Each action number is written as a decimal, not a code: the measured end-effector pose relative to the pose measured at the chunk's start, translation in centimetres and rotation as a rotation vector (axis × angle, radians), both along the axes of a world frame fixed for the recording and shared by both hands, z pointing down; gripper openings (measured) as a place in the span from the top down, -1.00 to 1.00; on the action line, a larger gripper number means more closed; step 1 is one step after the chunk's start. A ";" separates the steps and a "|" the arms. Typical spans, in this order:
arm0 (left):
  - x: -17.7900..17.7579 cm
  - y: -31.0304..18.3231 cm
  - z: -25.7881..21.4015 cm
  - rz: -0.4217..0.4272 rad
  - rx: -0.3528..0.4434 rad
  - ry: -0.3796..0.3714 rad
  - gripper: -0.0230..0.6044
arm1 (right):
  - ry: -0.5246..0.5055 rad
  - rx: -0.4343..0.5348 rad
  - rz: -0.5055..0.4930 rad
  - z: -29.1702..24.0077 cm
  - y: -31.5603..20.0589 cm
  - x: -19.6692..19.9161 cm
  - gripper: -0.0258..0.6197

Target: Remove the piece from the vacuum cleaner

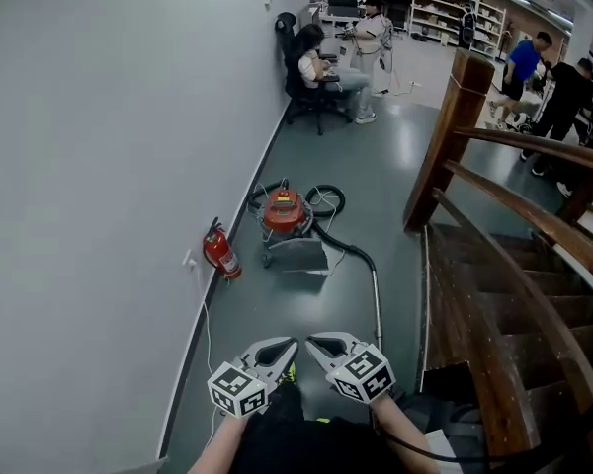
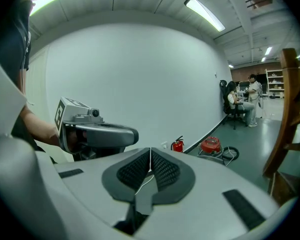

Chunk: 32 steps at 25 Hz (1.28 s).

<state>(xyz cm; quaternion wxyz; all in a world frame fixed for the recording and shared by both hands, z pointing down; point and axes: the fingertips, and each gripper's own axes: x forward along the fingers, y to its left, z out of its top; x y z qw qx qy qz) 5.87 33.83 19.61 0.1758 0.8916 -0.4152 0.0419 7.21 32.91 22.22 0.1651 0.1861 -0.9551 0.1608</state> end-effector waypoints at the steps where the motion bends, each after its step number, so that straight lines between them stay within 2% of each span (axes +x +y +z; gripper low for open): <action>1: -0.4 -0.8 -0.1 0.005 -0.001 0.001 0.90 | 0.005 0.000 0.002 0.0 -0.8 -0.4 0.87; 8: -3.4 -6.6 -0.1 0.023 -0.011 0.001 0.90 | 0.023 -0.023 0.030 0.1 -6.2 -3.1 0.87; 21: -6.3 -14.0 0.6 0.111 -0.050 0.022 0.90 | 0.053 -0.059 0.091 0.8 -13.3 -7.0 0.87; 32: -11.0 -17.5 0.8 0.085 -0.040 0.021 0.90 | 0.082 -0.040 0.118 0.6 -17.3 -9.4 0.87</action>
